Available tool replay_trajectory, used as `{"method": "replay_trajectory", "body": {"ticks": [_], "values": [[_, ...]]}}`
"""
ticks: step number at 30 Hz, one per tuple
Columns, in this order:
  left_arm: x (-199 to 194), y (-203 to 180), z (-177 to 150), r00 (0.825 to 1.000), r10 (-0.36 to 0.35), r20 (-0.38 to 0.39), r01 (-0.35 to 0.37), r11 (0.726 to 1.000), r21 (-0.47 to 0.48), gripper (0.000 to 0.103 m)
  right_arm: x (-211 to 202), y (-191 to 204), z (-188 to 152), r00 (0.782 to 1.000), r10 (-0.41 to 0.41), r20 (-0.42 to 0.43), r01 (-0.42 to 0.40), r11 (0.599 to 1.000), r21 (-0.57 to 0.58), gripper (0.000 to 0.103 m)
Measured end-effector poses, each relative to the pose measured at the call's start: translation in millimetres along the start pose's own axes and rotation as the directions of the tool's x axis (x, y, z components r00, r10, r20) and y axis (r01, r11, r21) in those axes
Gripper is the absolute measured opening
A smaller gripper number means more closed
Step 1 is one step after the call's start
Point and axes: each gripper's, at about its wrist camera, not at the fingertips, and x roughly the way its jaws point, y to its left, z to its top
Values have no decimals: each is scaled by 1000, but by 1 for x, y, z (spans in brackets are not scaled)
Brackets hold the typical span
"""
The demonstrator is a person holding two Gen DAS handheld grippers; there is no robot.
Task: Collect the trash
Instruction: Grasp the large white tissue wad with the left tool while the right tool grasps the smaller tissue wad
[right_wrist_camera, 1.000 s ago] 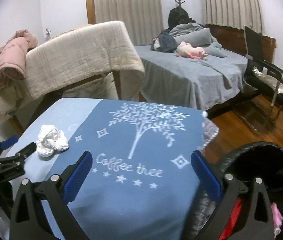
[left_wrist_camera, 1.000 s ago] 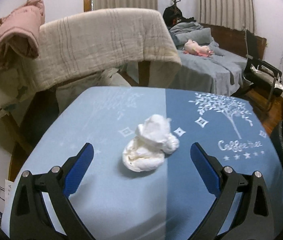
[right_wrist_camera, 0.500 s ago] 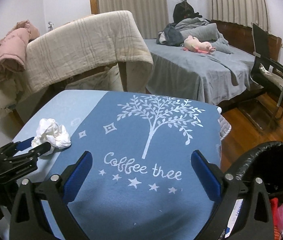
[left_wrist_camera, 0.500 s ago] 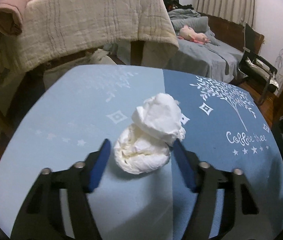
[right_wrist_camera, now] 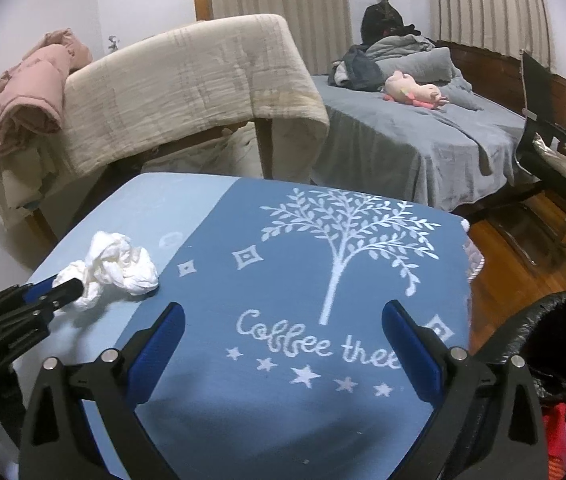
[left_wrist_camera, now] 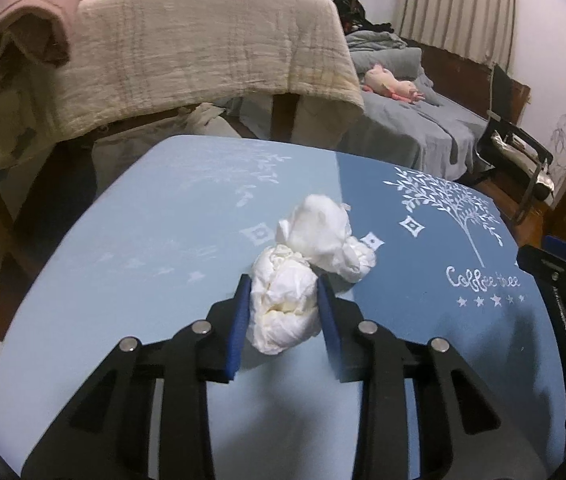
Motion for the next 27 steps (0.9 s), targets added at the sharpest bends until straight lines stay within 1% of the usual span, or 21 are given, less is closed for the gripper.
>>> {"method": "replay_trajectory", "body": {"ticks": [3,6,11,16,20,24,27], "values": [[-8,11,-3,999,39,6,-39,999,-8,32,4,10,1,1000,17,-3,-17,1000,-10,97],[-14,26,-2,995,96,23,-96,995,-24,32,10,22,4,999,39,-5,-39,999,-17,97],[-14,48,4,987,154,36,-152,987,-44,32,26,50,10,997,83,-8,-83,996,-36,97],[-17,67,3,984,174,39,-171,983,-72,32,44,86,15,990,141,-28,-143,988,-58,97],[-21,77,3,981,190,45,-186,979,-87,32,59,117,15,982,182,-50,-186,977,-102,97],[-24,88,1,976,212,44,-206,973,-107,32,73,141,14,977,200,-74,-208,969,-134,97],[-26,96,-1,974,225,39,-219,969,-118,32,84,147,12,976,197,-97,-209,968,-137,97]]}}
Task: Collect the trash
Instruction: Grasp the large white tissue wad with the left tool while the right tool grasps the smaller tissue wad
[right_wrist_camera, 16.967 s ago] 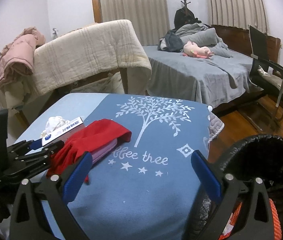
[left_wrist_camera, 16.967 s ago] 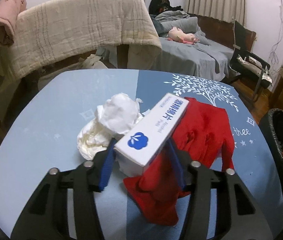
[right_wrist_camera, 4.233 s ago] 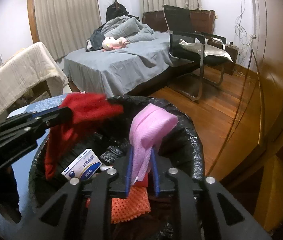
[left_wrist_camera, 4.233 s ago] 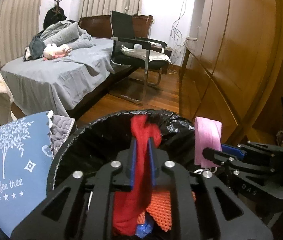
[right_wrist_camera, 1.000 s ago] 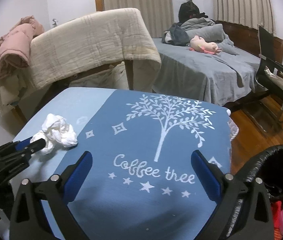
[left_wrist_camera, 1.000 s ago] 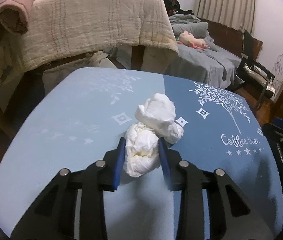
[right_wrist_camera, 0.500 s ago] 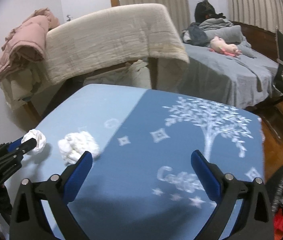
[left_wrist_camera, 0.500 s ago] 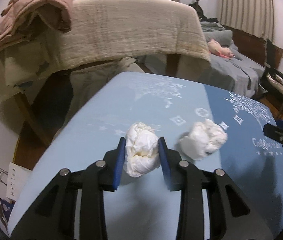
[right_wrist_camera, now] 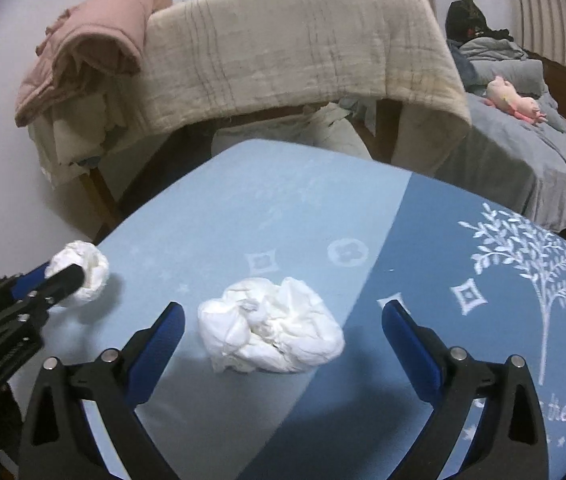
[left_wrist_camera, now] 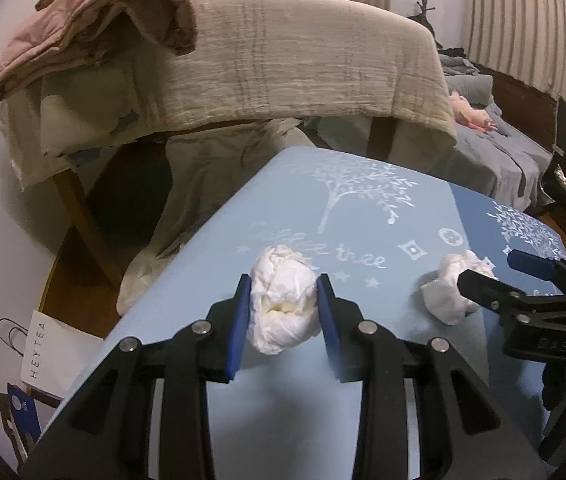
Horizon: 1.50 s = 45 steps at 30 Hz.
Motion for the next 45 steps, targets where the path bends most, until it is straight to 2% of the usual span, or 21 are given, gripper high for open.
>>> {"method": "replay_trajectory", "body": {"ticks": [5,10,16,19,33,45], "values": [[0,8,0,1000,9,-2,-9,1000,-8,32,15,1,-2,999,5,-42,-5,1000,1,95],[-2,6,0,1000,3,1,-3,1000,-9,32,25,2,-7,996,20,-86,-20,1000,-2,75],[-5,0,1,1000,-7,8,7,1000,-4,32,17,-1,-5,996,37,-76,-37,999,0,51],[-9,-4,1,1000,-12,14,12,1000,3,32,11,-2,-1,996,49,-70,-49,999,2,46],[-32,-49,9,996,-76,53,73,996,54,32,-51,-31,-1,999,35,33,-36,998,45,45],[-59,-121,9,978,-194,73,185,976,116,32,-135,-77,-14,989,-45,140,32,995,91,46]]}}
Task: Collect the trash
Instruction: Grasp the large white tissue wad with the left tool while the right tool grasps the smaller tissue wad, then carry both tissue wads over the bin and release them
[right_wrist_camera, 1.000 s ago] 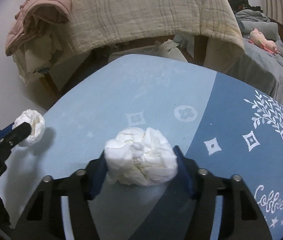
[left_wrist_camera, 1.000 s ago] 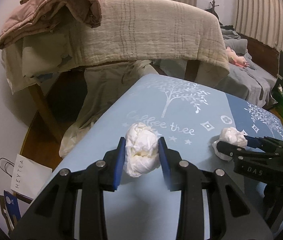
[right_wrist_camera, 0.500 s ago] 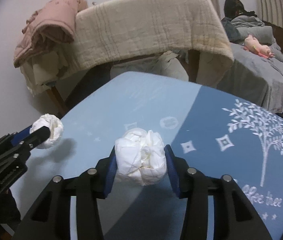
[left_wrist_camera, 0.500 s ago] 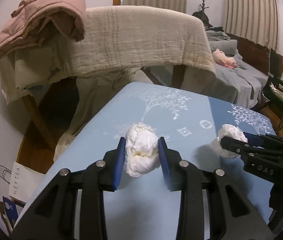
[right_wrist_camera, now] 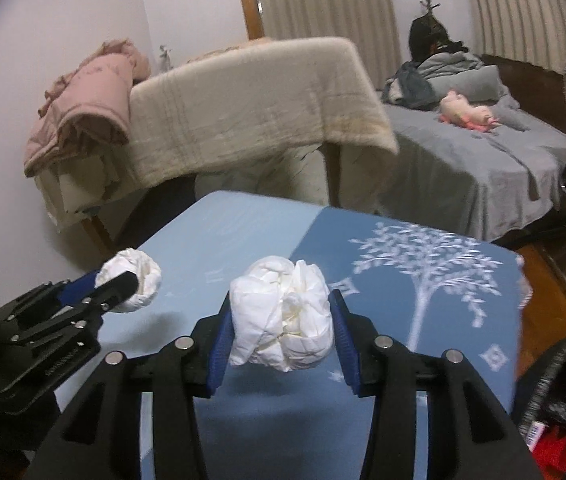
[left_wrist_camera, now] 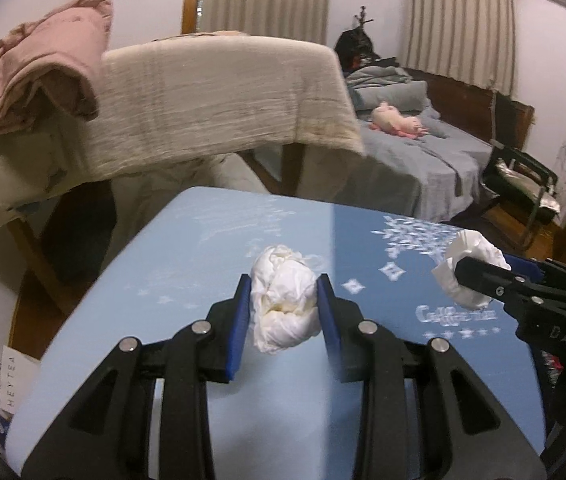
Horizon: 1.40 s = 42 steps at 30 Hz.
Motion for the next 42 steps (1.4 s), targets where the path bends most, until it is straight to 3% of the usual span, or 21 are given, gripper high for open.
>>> {"method": "replay_trajectory", "body": {"ticks": [13,28,42], "values": [[-19,-99,-1,988,-157,14,155,984,90,32,-85,-63,-15,991,-112,77,106,991,76,46],[-55,-202,-5,948,-317,25,305,930,206,32,-170,-125,-34,957,-251,145,228,960,160,47],[-73,-262,-12,910,-415,7,397,876,275,32,-227,-169,-63,921,-361,146,321,916,241,47]]}}
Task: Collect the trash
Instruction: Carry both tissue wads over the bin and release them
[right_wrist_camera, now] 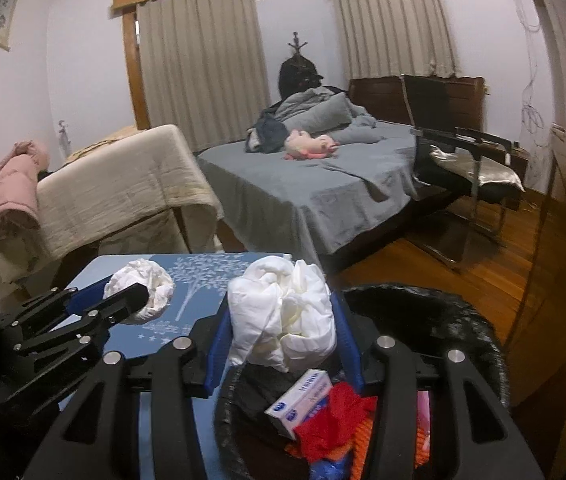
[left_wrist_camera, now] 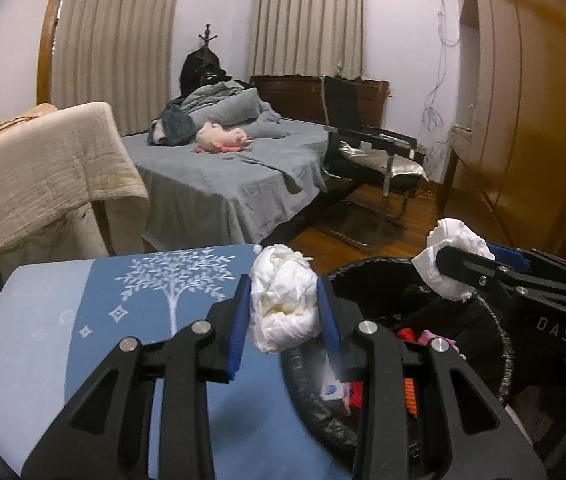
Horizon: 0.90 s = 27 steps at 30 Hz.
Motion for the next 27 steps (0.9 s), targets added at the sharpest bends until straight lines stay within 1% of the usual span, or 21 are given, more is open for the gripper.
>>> {"method": "replay_trajectory", "body": {"ticks": [7,14,27], "values": [[5,-28,3,999,-47,0,47,998,32,32,-13,-28,-6,999,-50,3,50,998,30,47],[12,-55,-2,995,-99,-10,99,993,65,32,-24,-52,-15,995,-96,-5,96,994,56,47],[32,-75,-15,988,-148,-48,152,984,94,32,-37,-82,-26,989,-149,-18,150,986,75,48]]}}
